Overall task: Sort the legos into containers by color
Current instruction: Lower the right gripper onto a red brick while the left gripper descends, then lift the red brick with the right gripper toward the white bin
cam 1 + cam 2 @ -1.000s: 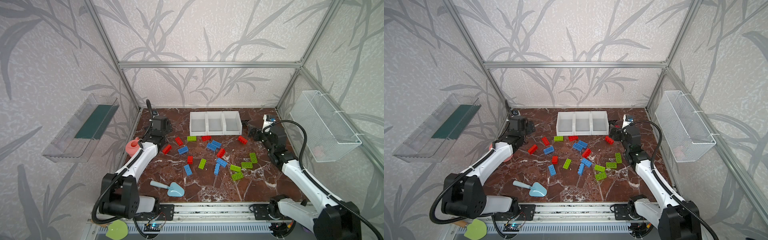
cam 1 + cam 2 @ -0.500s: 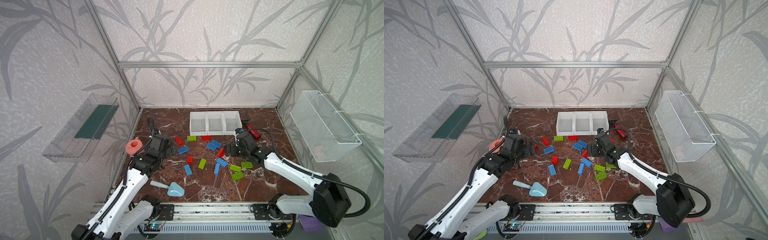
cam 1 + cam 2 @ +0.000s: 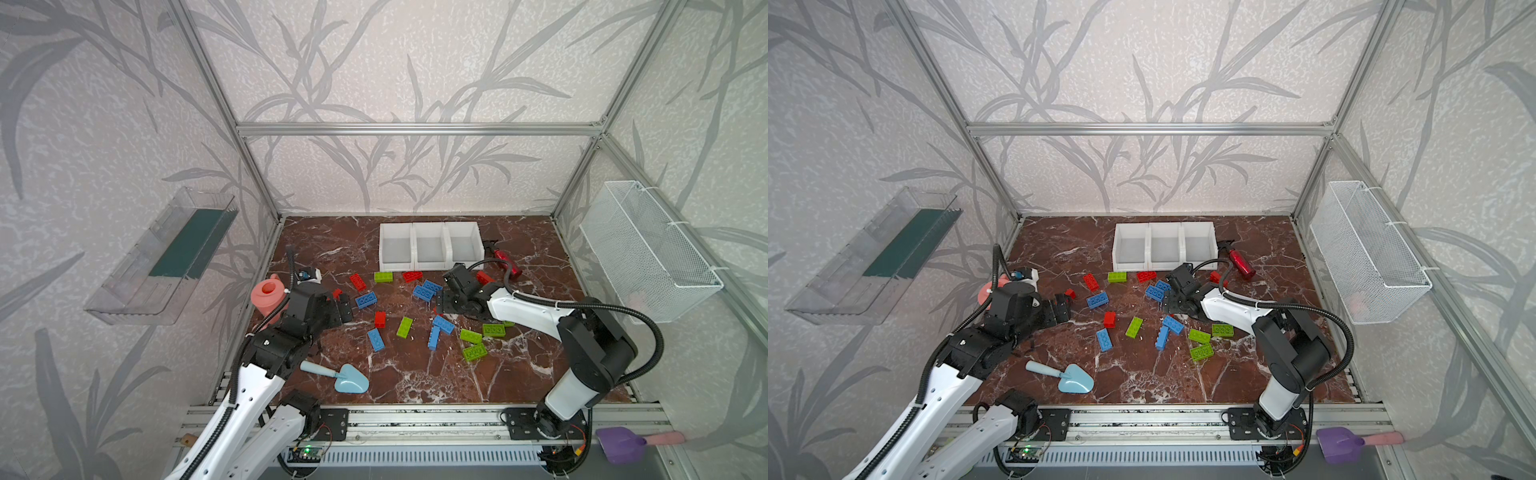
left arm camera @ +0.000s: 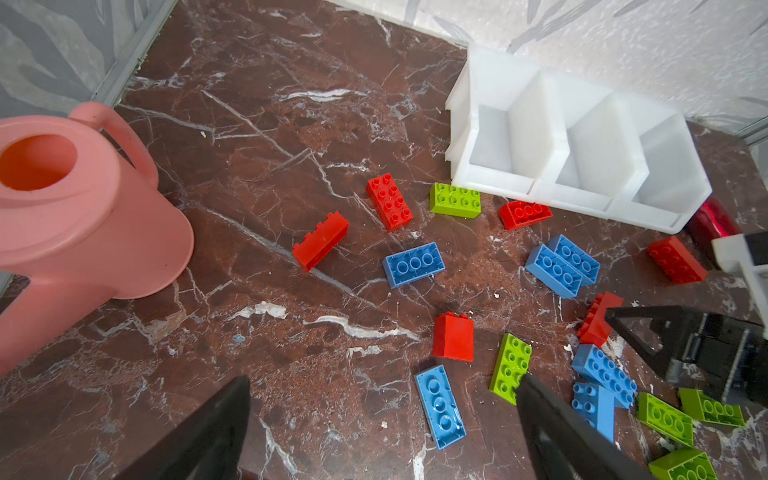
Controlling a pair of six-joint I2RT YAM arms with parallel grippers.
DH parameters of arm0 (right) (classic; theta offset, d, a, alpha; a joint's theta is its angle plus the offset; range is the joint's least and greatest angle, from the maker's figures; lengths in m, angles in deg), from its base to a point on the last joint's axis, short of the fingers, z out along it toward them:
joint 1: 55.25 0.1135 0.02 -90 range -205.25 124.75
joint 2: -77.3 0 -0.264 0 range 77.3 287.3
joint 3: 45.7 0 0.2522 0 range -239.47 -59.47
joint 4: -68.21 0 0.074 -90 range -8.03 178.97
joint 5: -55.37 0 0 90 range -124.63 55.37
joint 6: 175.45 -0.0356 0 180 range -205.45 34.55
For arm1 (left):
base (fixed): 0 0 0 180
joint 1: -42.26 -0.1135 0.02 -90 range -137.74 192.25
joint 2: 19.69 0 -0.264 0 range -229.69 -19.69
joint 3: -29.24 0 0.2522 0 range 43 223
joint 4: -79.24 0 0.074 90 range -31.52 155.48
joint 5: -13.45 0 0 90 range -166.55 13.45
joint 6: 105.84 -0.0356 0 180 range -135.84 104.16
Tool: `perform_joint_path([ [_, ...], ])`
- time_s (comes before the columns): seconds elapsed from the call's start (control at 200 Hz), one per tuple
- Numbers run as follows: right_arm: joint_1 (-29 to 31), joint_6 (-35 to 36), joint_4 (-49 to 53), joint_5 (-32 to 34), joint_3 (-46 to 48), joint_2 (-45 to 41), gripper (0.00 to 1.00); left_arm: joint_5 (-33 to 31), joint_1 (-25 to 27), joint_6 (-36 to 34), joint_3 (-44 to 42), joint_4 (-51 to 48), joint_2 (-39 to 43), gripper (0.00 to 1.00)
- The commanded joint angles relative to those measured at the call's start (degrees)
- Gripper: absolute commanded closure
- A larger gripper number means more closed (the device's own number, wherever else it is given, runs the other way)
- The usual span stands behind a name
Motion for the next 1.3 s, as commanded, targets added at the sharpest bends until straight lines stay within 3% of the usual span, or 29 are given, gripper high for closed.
perform_joint_path([
  [0.0, 1.48, -1.65, 0.06, 1.43, -3.31, 3.15, 0.12, 0.93, 0.19, 0.08, -0.77, 0.65, 0.54, 0.01],
  [0.335, 2.35, -1.7, 1.73, 2.09, -5.4, 8.39, 0.29, 6.76, -0.6, 1.73, -0.76, 2.07, -2.76, 0.05],
  [0.71, 2.5, 0.33, 2.48, 2.93, -5.45, 7.92, 0.59, 8.58, 2.15, 3.18, 0.11, 1.38, -8.81, 0.09],
  [0.985, 2.48, 3.98, 4.08, 4.59, -4.91, 4.91, 0.81, 4.39, 2.17, 3.06, -0.54, 1.27, -4.46, 0.08],
  [1.294, 2.51, 10.13, 7.51, 2.2, -8.5, 0.34, 0.84, -1.62, 2.14, 2.95, -2.04, 1.73, 4.03, 0.08],
])
